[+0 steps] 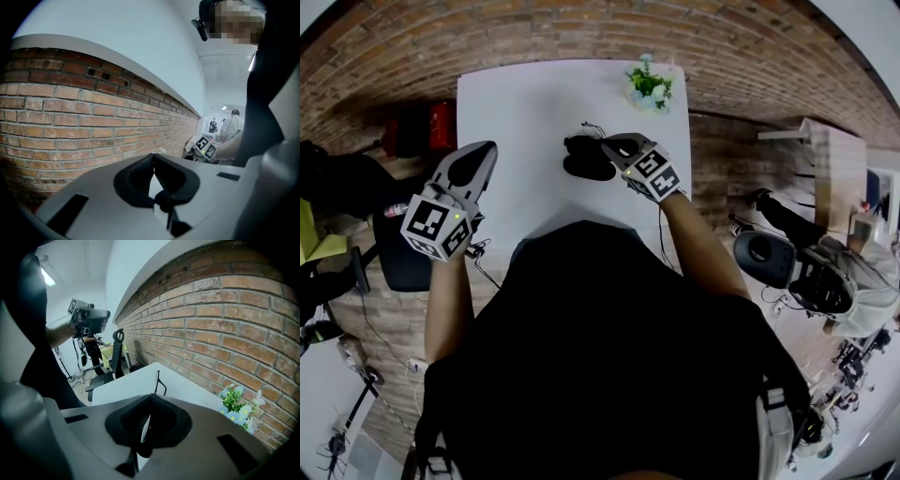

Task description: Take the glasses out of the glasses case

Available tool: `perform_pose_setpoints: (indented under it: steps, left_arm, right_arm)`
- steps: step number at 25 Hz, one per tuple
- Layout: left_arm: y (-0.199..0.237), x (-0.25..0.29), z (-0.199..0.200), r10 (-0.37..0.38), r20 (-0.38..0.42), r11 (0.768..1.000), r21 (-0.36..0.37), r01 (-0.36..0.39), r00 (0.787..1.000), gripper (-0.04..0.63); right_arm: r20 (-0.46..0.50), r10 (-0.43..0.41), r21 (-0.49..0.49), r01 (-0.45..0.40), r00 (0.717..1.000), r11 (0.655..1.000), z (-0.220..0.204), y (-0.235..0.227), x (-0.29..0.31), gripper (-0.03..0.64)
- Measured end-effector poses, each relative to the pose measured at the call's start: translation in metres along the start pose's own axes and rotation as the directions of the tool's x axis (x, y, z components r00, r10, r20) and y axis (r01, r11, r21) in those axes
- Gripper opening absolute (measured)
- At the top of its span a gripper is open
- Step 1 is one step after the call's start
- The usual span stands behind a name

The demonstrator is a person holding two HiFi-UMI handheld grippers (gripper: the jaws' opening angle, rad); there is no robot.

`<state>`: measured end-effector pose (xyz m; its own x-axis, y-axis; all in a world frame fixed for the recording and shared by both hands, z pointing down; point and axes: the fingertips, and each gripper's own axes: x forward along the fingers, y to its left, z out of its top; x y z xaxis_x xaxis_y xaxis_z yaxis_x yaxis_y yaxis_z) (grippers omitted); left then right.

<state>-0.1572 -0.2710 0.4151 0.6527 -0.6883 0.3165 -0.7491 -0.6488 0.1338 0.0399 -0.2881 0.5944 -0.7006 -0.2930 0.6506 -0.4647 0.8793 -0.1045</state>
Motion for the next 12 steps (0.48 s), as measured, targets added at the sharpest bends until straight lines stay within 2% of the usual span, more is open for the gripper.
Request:
perform_pose_setpoints:
  steps: [12]
  left_arm:
    - [-0.003,0.003,0.003,-0.009,0.000,1.000,0.009,0.009,1.000,0.011]
  right_arm:
    - [0.099,-0.014,0.028,0.011,0.995,1.000,0.035,0.001,-0.031,0.018]
